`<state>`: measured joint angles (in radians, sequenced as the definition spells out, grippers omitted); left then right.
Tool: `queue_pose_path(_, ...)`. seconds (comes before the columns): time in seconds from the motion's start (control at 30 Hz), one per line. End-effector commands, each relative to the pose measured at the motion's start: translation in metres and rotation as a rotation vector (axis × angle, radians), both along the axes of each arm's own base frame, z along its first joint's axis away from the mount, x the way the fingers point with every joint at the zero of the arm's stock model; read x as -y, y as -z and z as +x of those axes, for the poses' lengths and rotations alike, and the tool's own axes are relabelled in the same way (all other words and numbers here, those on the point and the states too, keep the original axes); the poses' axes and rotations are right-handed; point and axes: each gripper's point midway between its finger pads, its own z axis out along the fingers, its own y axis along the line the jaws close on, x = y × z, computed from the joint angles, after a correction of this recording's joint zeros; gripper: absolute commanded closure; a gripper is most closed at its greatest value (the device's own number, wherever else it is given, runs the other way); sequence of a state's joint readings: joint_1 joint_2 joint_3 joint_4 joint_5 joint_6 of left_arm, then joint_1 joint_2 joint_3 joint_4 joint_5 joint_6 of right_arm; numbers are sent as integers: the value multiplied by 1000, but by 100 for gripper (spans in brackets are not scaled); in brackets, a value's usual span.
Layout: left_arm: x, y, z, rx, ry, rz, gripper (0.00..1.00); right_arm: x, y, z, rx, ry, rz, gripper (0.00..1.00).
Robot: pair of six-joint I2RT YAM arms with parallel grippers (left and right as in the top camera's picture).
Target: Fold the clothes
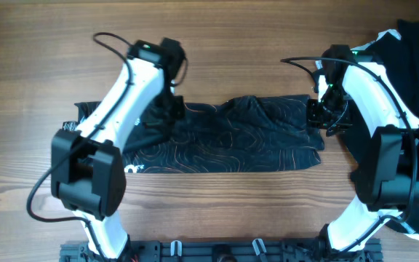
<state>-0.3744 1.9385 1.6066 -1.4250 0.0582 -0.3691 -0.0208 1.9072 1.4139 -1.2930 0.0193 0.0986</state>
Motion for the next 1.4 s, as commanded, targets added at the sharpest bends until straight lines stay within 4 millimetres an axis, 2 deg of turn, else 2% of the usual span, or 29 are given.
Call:
queue_pose_path(0.0,17,7,-18,-41,54,-2,94,-3,-5,0,17,-17,19,51)
queue_pose_path(0.03,20,9,-17,-33,62,-3,87,-3,-5,0,17,-16,19,51)
queue_pose_path(0.1,24,11,-9,4,67,-11,68,-3,-5,0,15,-17,19,51)
queue_pose_path(0.13,22,12,-4,24,63,-8,66,-3,-5,0,13,-16,19,50)
queue_pose_path(0.2,9,13,9,65,42,27,66,-1,-5,-2,5,-19,12,50)
queue_pose_path(0.27,-9,13,20,92,3,57,71,2,-5,-1,11,-21,-7,50)
queue_pose_path(0.33,-21,14,33,122,-73,51,72,2,-2,14,72,-12,-6,50)
queue_pose_path(0.4,-32,15,48,156,-148,20,71,-2,1,37,166,-10,13,47)
queue_pose_path(0.5,-43,15,60,171,-226,-43,71,-6,7,50,215,-10,36,47)
queue_pose_path(0.53,-49,15,63,178,-244,-43,71,-6,14,57,235,-14,38,47)
queue_pose_path(0.67,-54,15,70,200,-259,-48,70,-11,29,83,335,-19,64,49)
queue_pose_path(0.73,-53,15,71,205,-259,-50,69,-11,31,94,386,-20,66,56)
queue_pose_path(0.8,-53,15,71,207,-259,-50,69,-11,33,95,392,-18,65,59)
queue_pose_path(0.87,-53,15,71,207,-259,-50,69,-11,37,94,397,-18,64,59)
queue_pose_path(0.97,-53,15,71,207,-259,-50,68,-11,54,98,447,-21,63,59)
queue_pose_path(1.13,-53,15,71,206,-259,-50,67,-11,63,96,461,-21,63,59)
queue_pose_path(1.17,-53,15,71,206,-259,-50,68,-11,64,93,452,-21,63,60)
queue_pose_path(1.27,-53,15,71,206,-259,-50,67,-11,66,89,439,-21,62,79)
queue_pose_path(1.37,-53,15,71,206,-259,-50,67,-8,66,88,433,-18,47,91)
